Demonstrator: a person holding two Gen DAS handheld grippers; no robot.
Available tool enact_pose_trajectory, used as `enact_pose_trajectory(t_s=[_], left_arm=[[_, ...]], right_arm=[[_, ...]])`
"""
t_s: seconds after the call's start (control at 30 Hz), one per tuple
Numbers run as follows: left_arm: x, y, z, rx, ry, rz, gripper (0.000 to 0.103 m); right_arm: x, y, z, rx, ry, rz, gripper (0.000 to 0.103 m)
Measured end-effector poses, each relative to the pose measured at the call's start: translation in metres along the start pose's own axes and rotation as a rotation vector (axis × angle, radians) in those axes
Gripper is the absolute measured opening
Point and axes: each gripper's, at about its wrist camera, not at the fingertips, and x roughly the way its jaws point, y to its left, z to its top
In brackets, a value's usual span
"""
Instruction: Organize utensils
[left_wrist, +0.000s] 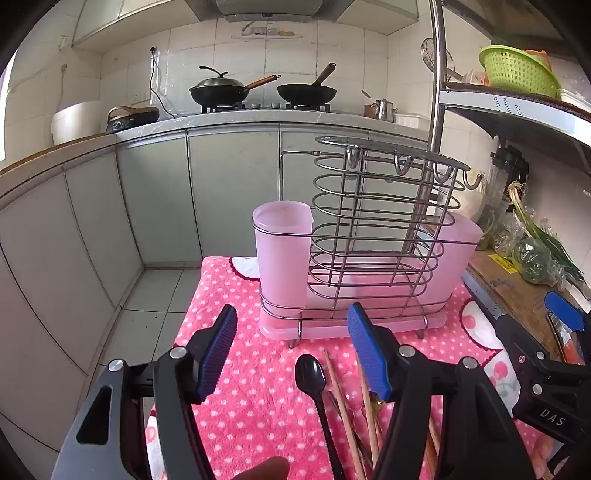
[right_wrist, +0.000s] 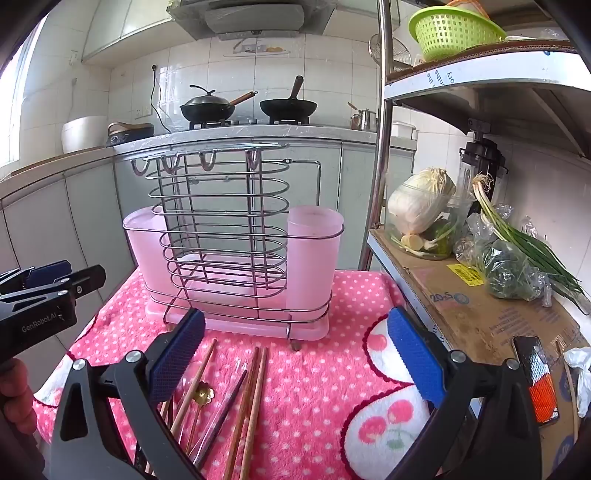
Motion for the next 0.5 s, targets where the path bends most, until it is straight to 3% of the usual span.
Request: enact_pose_trajectory(t_s=[0.5], left_arm=[[-0.004, -0.0001, 0.0035, -0.006, 0.003, -0.003, 0.062]], right_arm=[[-0.001, -0.0001, 0.0004, -0.001, -0.005, 0.0, 0.1]])
